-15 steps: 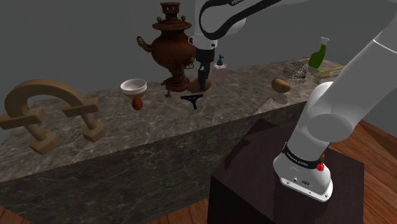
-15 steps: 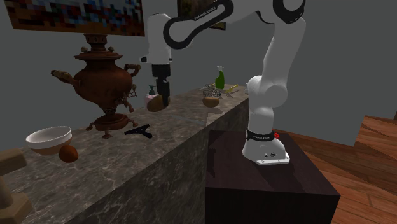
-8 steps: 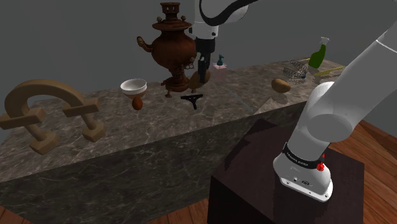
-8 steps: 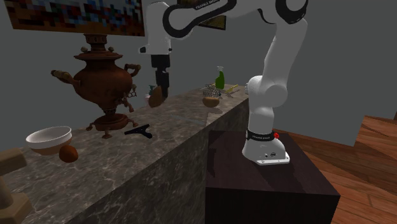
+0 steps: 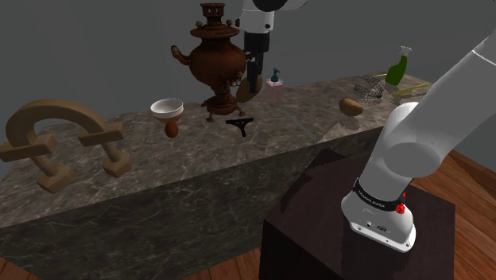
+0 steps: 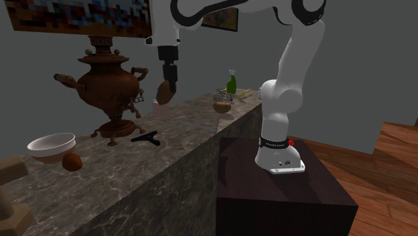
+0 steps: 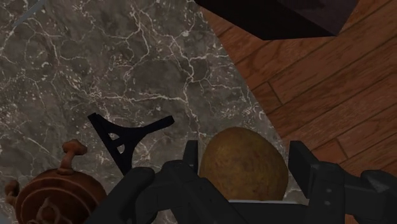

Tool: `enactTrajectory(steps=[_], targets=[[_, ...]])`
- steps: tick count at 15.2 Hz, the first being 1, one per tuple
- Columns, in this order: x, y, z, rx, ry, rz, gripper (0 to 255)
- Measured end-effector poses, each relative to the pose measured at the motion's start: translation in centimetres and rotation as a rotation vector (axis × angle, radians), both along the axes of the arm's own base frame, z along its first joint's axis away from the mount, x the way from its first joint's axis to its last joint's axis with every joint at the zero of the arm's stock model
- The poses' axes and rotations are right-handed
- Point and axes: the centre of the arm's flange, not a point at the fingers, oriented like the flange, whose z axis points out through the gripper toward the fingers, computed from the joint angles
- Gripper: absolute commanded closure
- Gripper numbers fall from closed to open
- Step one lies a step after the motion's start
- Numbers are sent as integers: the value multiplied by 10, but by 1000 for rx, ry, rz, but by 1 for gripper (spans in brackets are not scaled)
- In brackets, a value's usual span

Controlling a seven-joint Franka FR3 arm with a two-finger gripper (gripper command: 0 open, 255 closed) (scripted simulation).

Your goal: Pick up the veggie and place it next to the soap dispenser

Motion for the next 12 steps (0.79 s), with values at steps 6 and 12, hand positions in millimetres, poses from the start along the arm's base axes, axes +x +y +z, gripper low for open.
enactTrajectory(steps=[6,12], targets=[[29,-57,6,1,0,-1,255],[68,-130,5,1,1,-1,255]])
